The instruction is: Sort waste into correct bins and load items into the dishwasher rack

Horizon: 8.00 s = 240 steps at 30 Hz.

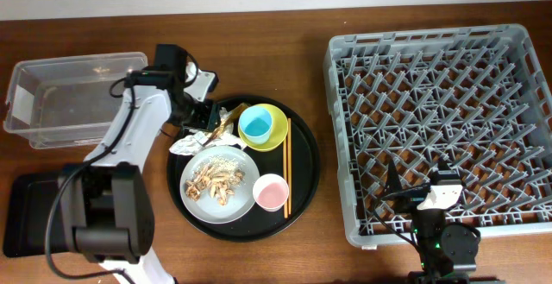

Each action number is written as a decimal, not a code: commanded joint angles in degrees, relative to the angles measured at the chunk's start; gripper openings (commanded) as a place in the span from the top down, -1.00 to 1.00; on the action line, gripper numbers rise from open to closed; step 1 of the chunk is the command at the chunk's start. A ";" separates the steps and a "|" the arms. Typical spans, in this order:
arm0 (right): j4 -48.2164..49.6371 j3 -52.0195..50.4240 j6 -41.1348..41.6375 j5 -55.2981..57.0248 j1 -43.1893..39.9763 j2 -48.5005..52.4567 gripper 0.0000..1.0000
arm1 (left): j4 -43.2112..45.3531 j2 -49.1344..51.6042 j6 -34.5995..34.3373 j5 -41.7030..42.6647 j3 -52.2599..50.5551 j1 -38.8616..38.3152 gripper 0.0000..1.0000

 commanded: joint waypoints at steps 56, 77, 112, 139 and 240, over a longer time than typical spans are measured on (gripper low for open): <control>-0.20 -0.42 0.04 0.50 -0.28 -0.33 -0.97 | 3.98 -10.91 -51.25 -2.75 1.27 28.50 0.99; -0.20 -0.42 0.04 0.50 -0.28 -0.33 -0.97 | -5.14 -10.91 -15.65 18.62 -1.75 21.59 -0.61; -0.20 -0.42 0.02 0.50 -0.28 -0.33 -0.97 | 9.64 -2.69 -26.16 -17.68 -12.02 -1.79 0.96; -0.20 -0.42 0.04 0.50 -0.28 -0.33 -0.97 | 3.78 -21.33 -32.35 -17.35 -11.43 -1.79 0.98; -0.20 -0.42 0.04 0.50 -0.28 -0.33 -0.97 | 3.87 -13.94 -41.77 -8.90 -24.35 -19.80 0.40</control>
